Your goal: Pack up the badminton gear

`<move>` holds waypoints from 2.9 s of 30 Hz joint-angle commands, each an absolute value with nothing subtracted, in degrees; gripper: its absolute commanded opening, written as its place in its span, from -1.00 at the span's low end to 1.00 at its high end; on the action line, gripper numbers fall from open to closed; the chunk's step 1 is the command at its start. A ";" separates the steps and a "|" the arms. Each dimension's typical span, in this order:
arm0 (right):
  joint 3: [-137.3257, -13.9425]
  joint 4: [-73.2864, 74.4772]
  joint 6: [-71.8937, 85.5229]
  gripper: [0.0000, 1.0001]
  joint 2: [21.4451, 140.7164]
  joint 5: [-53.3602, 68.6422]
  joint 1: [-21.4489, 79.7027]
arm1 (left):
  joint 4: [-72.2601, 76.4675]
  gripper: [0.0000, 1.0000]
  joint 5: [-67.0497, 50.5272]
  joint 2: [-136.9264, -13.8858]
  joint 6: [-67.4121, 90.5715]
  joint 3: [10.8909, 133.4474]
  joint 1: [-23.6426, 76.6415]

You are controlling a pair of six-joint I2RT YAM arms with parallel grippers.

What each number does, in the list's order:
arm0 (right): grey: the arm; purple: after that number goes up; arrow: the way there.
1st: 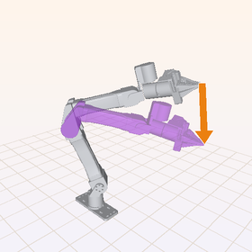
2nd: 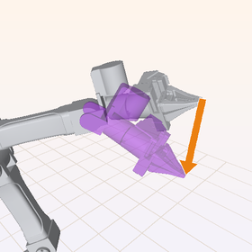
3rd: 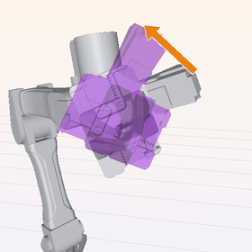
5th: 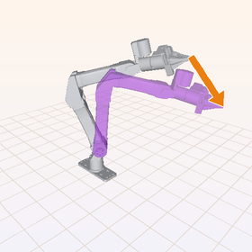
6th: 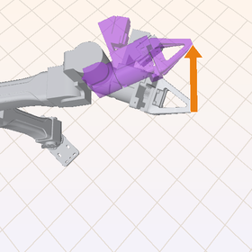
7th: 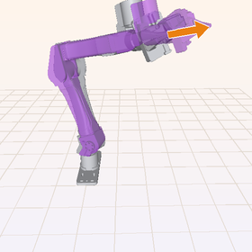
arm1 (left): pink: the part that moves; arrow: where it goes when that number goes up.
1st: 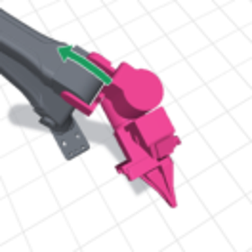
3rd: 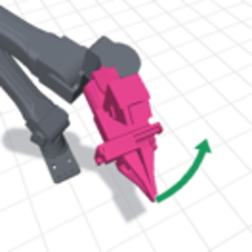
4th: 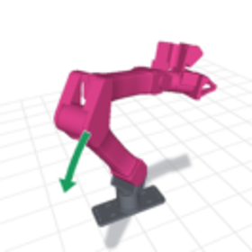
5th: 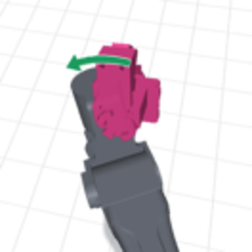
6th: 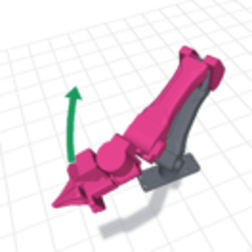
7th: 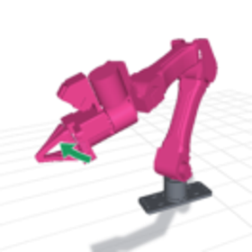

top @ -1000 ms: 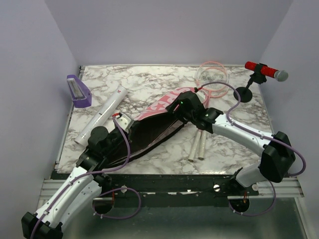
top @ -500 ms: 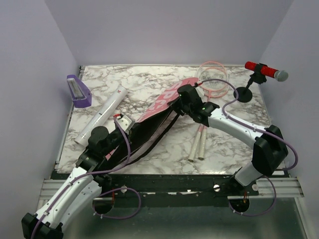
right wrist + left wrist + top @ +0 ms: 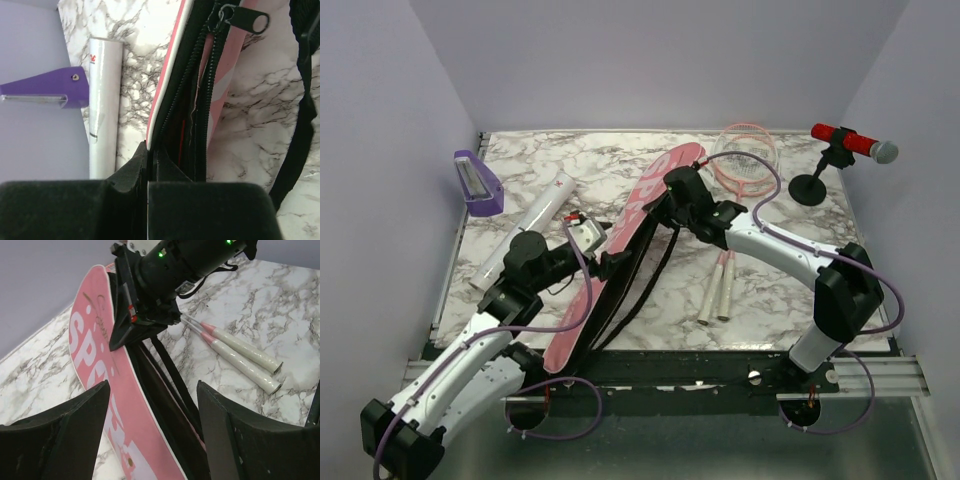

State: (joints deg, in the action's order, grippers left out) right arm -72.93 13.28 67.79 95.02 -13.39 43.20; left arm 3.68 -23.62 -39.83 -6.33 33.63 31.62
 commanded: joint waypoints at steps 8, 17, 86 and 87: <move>-74.36 13.18 65.30 -0.99 91.58 -14.59 46.40 | 0.26 0.53 -25.40 -46.49 -23.11 35.60 36.30; -76.02 13.62 64.42 -0.99 90.62 -15.56 48.34 | 2.99 0.64 -12.41 -50.71 -25.58 35.94 36.74; -83.23 34.54 45.09 0.13 114.70 -38.05 19.51 | -24.53 -1.00 1.32 -71.81 -8.62 65.66 34.28; -82.88 34.11 44.74 0.12 114.61 -38.06 19.42 | -24.09 -1.00 0.88 -71.81 -8.09 65.22 34.28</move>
